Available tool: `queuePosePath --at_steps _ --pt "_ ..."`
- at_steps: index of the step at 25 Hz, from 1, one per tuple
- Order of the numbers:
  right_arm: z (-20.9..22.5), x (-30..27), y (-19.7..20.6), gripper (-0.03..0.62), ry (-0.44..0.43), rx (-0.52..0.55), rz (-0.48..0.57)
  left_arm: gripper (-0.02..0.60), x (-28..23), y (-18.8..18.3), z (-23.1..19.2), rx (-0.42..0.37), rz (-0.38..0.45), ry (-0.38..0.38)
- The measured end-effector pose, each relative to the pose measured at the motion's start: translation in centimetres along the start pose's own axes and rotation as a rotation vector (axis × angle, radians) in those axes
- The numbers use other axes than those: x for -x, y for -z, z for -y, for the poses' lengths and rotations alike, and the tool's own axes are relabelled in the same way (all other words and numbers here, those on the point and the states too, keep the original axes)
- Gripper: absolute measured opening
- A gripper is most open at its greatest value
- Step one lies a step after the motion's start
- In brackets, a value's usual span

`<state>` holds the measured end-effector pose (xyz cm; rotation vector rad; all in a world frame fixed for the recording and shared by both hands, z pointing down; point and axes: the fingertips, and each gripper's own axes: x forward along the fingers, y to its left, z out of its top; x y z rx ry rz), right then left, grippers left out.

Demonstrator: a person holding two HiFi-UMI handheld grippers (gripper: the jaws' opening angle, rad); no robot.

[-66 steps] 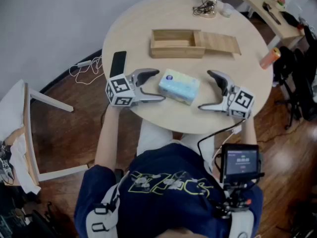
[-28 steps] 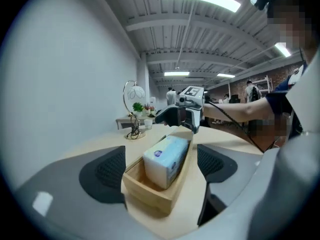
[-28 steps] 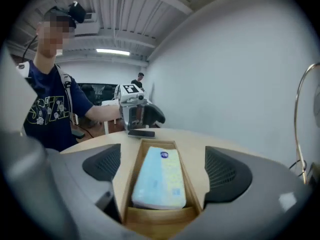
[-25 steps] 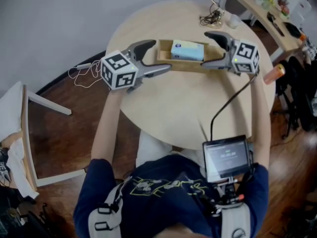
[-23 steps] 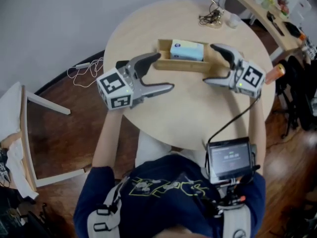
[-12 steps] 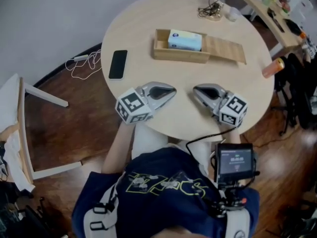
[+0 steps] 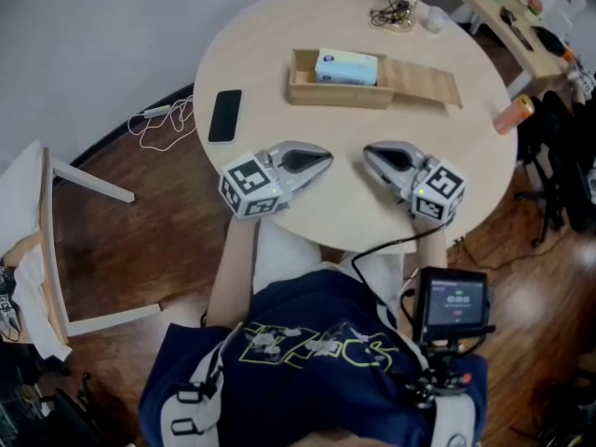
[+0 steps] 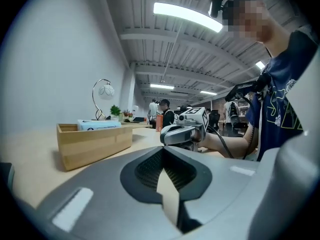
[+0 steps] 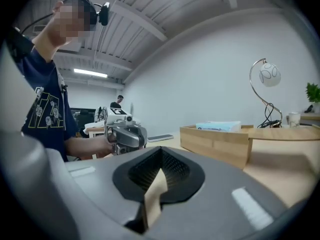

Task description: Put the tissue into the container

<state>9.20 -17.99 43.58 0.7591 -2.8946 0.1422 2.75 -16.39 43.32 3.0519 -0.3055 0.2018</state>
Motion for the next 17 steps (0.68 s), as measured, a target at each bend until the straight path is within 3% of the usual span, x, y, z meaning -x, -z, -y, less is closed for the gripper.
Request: queuePosePath --at_steps 17 --pt "0.08 0.25 0.37 -0.005 -0.007 -0.006 0.007 0.003 -0.07 -0.03 0.39 -0.001 -0.003 0.010"
